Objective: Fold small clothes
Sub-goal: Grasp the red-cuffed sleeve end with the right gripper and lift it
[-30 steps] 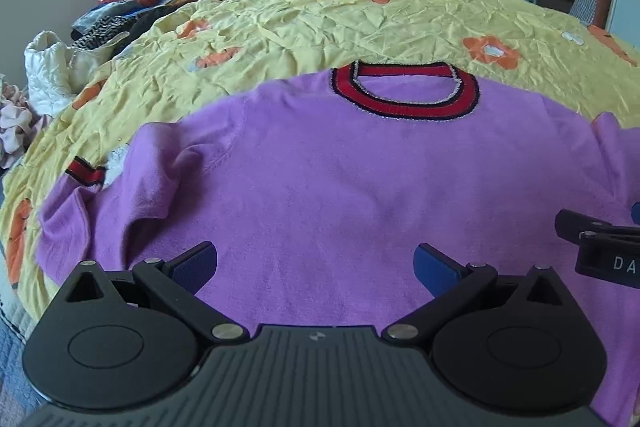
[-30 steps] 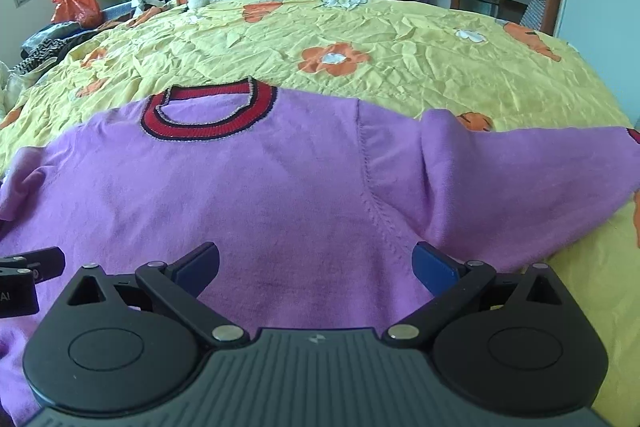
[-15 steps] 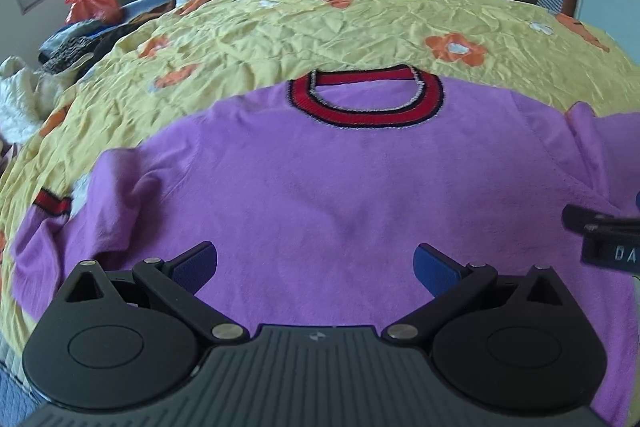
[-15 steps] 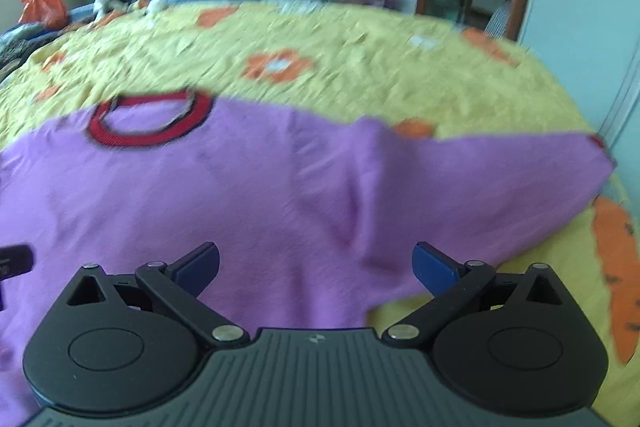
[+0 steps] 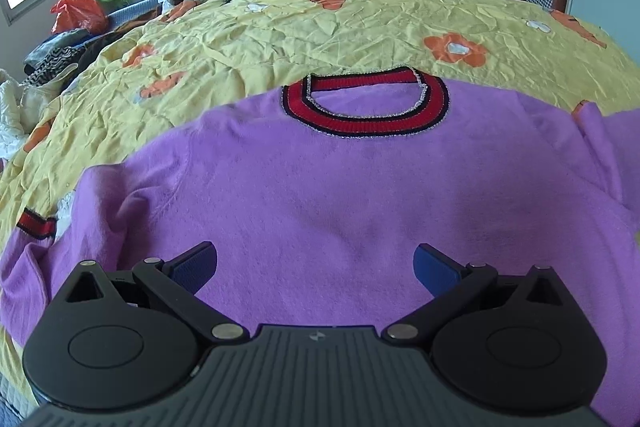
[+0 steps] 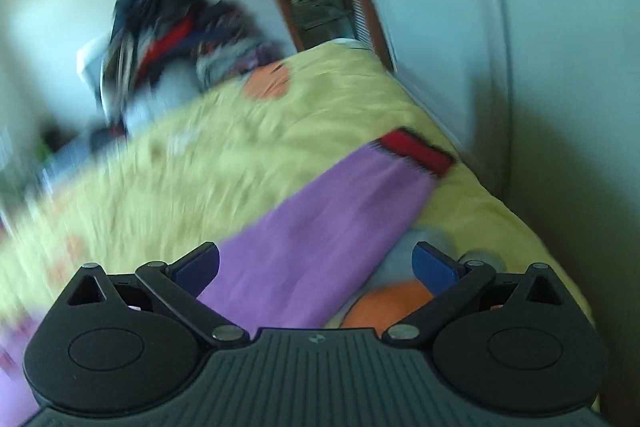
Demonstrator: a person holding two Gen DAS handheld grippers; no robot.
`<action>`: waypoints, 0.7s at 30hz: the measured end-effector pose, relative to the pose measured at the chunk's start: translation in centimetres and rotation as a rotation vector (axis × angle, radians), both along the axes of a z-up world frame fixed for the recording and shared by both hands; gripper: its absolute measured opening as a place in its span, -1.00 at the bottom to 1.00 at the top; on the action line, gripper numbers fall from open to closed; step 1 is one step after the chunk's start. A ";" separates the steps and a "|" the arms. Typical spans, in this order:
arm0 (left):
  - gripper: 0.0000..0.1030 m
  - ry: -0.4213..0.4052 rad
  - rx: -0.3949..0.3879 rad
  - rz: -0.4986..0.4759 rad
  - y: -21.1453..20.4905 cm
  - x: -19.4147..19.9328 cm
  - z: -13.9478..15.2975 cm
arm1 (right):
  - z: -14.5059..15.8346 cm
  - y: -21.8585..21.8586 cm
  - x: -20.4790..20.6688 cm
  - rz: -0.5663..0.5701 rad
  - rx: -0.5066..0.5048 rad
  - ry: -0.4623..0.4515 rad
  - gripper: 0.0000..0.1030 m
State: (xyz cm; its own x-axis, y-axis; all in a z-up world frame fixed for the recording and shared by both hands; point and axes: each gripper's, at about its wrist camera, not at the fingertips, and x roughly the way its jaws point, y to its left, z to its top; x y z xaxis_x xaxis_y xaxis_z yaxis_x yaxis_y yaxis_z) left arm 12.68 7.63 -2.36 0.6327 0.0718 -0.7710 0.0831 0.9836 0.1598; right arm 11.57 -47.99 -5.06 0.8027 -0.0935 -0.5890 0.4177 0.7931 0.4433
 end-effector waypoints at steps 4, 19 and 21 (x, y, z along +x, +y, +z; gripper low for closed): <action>1.00 0.017 -0.002 0.011 0.8 0.4 -0.5 | -1.4 -4.2 -0.2 -0.041 0.163 -0.087 1.00; 1.00 -0.006 -0.068 -0.002 1.4 0.6 -0.3 | 0.0 -4.3 0.3 -0.083 0.112 -0.087 -0.93; 1.00 0.013 -0.075 -0.036 1.6 0.4 0.1 | 1.8 -3.2 -0.8 -0.085 0.050 -0.104 -0.93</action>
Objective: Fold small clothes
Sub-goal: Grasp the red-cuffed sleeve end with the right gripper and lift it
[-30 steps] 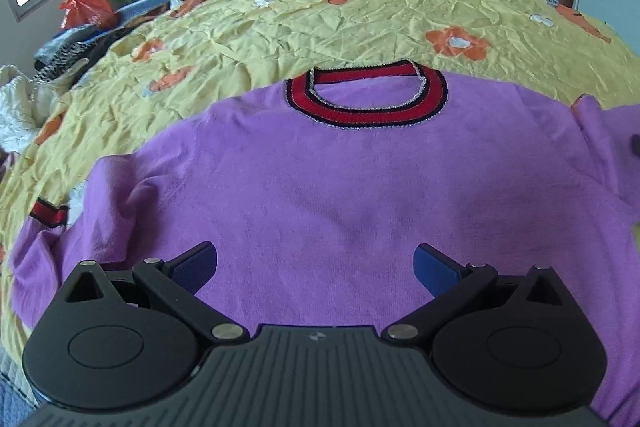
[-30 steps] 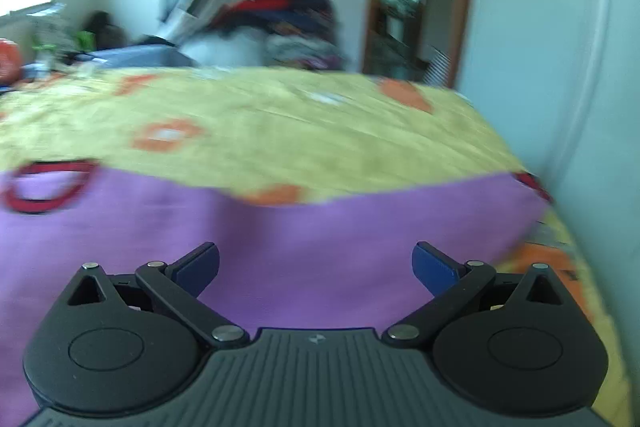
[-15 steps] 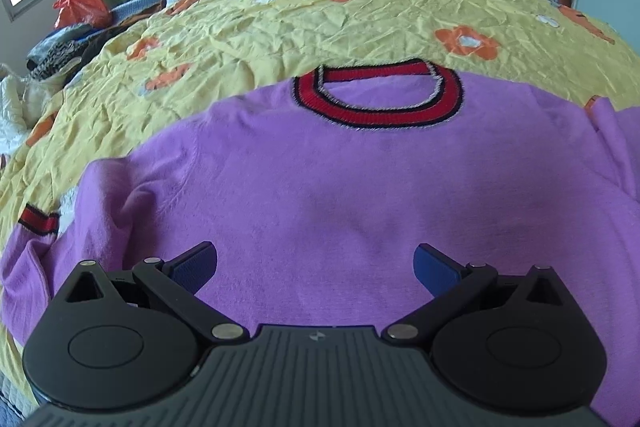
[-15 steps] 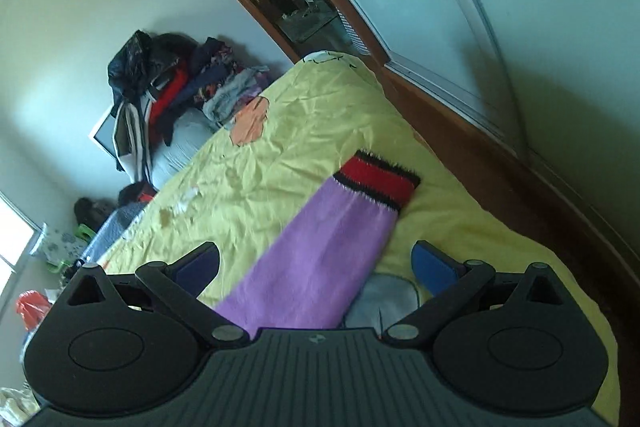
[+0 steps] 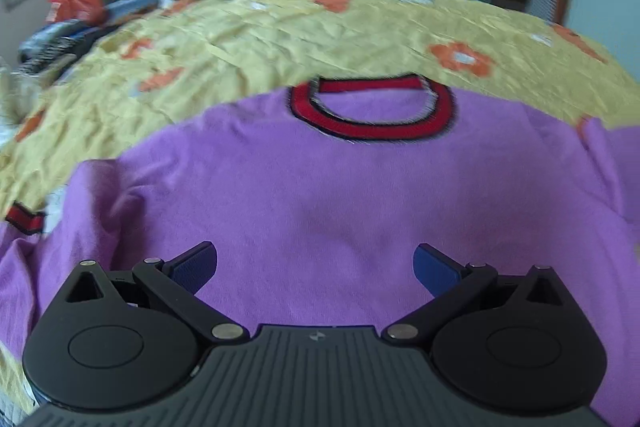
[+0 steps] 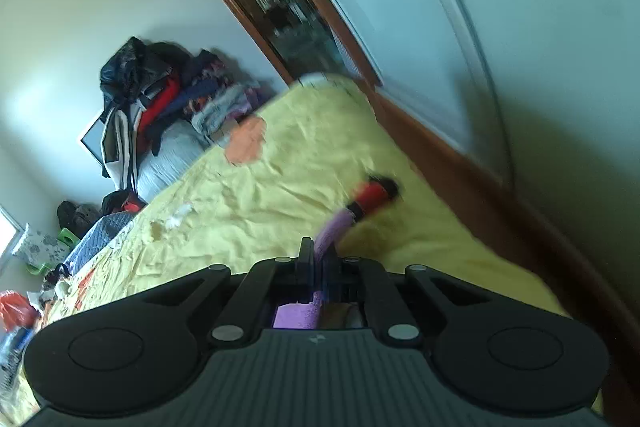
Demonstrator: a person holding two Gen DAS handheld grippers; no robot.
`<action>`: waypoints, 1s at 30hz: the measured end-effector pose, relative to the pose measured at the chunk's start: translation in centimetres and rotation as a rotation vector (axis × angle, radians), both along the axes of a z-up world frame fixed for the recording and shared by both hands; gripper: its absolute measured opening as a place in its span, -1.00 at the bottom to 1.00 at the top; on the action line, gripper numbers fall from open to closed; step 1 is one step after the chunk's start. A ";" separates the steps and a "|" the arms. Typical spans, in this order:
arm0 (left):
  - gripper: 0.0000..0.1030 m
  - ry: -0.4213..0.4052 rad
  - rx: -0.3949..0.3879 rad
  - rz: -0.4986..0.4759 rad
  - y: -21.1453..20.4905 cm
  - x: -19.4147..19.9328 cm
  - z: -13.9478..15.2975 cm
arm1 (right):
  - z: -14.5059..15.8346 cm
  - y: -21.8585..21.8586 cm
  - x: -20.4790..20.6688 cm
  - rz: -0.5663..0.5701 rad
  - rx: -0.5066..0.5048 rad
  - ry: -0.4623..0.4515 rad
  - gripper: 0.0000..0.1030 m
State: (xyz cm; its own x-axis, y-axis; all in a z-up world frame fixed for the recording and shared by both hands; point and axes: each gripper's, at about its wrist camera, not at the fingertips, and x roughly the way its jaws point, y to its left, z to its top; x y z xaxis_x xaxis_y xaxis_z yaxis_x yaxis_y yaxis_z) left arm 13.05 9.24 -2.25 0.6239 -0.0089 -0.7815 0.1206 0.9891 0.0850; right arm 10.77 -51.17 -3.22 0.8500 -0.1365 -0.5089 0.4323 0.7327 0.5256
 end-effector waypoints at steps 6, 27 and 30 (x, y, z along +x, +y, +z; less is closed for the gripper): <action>1.00 -0.067 0.049 0.001 1.4 -1.8 1.6 | 4.1 2.0 -3.9 -0.037 -0.147 0.015 -0.93; 1.00 -0.148 0.114 0.087 12.2 -7.3 4.2 | 18.0 33.3 -3.2 0.507 -0.148 -0.346 -0.93; 1.00 -0.151 0.111 0.125 14.3 -7.8 4.4 | 17.8 38.3 -2.1 0.587 -0.126 -0.343 -0.93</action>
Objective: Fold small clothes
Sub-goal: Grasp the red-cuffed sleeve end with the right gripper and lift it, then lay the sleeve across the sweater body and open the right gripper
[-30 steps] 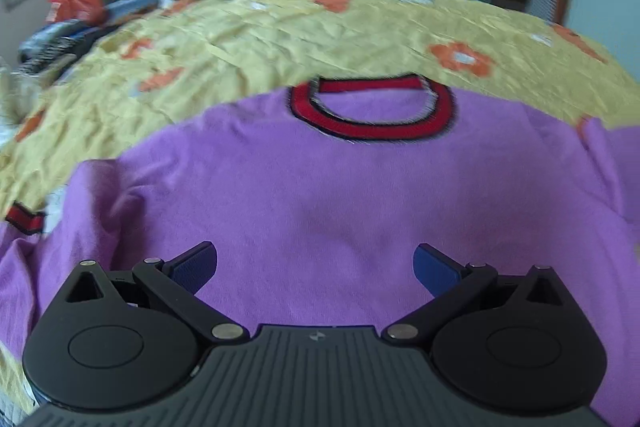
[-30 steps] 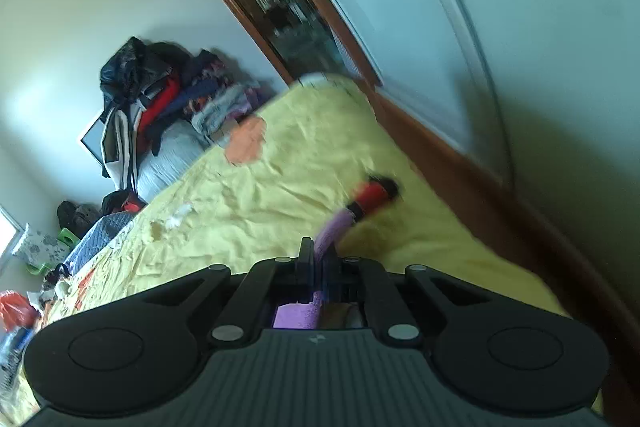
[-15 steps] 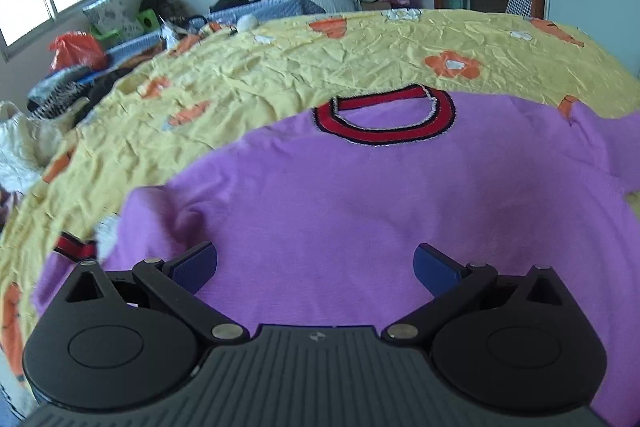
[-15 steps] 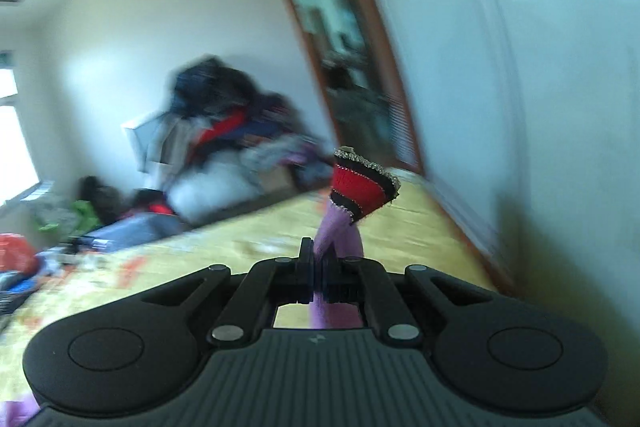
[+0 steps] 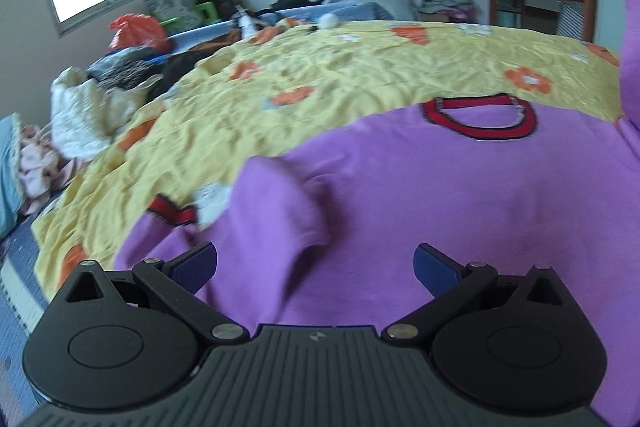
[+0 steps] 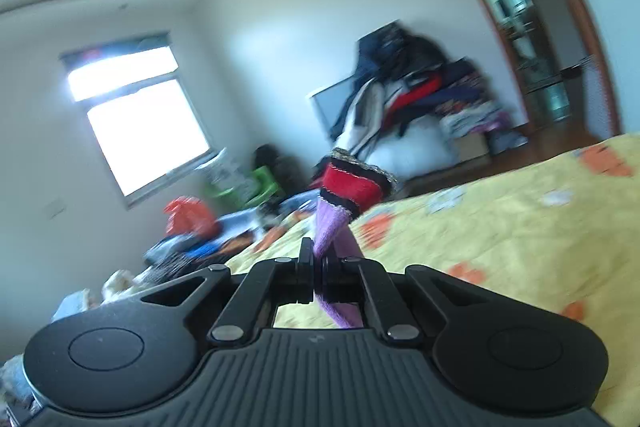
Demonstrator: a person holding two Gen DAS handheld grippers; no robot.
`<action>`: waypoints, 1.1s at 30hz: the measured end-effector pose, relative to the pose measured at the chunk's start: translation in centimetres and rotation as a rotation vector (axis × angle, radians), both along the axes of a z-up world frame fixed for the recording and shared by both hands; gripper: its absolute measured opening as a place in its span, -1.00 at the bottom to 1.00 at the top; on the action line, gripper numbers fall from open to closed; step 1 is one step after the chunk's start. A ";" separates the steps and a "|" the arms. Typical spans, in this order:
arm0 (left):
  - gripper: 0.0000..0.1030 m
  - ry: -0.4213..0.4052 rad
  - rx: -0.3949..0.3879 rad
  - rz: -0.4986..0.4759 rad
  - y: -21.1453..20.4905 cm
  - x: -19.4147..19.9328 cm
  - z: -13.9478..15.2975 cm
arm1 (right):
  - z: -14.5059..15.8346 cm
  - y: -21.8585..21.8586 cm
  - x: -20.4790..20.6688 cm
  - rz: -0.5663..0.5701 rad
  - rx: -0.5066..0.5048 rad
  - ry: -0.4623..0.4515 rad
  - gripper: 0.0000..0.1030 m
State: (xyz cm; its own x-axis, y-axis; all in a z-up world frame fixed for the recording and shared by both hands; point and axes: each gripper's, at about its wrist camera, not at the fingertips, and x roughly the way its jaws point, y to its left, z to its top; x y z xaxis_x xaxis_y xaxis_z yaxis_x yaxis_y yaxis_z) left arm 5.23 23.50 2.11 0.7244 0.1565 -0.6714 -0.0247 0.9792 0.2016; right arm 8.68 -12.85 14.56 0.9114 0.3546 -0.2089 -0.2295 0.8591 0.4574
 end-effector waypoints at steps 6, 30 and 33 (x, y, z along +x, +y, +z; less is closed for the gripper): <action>1.00 0.001 -0.009 0.071 3.4 -0.5 0.2 | -5.8 8.9 2.8 0.131 -0.013 0.113 -0.93; 1.00 0.034 -0.119 0.051 1.4 2.3 -0.5 | -15.4 12.3 -1.4 0.293 -0.259 0.234 0.63; 1.00 0.022 -0.179 -0.002 -0.4 3.8 -0.8 | -15.1 5.3 -2.1 0.075 -0.347 0.220 0.63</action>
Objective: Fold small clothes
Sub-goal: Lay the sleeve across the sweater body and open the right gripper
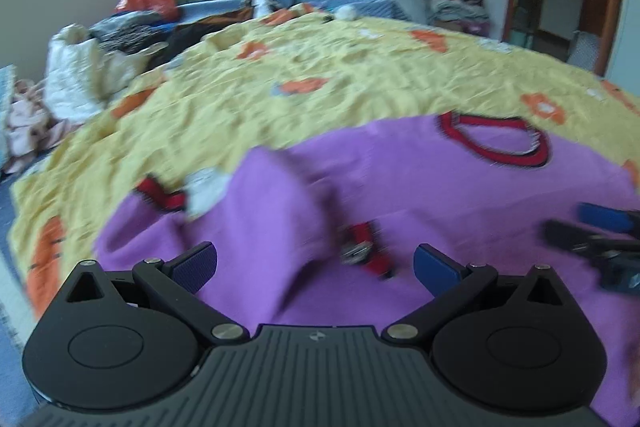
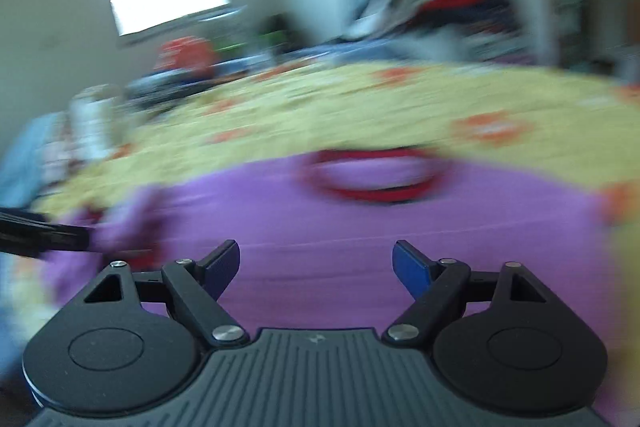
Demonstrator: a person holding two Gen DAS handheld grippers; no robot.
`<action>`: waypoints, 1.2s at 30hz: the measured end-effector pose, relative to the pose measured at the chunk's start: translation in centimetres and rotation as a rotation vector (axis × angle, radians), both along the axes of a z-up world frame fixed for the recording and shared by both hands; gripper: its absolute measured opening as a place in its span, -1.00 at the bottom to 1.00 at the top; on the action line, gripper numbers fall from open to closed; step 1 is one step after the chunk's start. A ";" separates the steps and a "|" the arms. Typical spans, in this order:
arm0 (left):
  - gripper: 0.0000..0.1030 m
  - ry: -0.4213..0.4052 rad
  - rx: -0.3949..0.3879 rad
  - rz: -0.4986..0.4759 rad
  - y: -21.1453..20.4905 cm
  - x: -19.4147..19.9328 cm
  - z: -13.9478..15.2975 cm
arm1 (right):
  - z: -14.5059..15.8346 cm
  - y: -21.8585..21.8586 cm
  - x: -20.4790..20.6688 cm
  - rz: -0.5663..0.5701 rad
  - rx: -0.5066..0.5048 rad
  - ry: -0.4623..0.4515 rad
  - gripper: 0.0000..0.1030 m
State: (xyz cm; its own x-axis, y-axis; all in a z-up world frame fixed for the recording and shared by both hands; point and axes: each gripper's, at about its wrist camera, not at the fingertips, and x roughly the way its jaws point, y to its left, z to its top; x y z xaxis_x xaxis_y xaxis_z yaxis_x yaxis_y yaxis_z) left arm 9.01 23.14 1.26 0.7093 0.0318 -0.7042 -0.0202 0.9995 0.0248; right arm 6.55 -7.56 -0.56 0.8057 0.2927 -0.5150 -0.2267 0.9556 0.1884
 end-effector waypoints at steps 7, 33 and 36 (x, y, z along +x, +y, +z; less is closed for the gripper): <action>1.00 0.116 -0.117 -0.063 -3.3 5.4 -5.4 | -2.9 -15.8 5.5 -0.310 0.095 0.129 0.62; 1.00 0.054 0.067 0.041 0.6 4.6 -8.3 | -5.3 -13.0 2.0 -0.165 -0.041 0.194 -0.69; 1.00 0.018 0.100 0.040 1.5 4.1 -8.5 | -5.5 -13.7 1.9 -0.235 -0.162 0.188 -0.71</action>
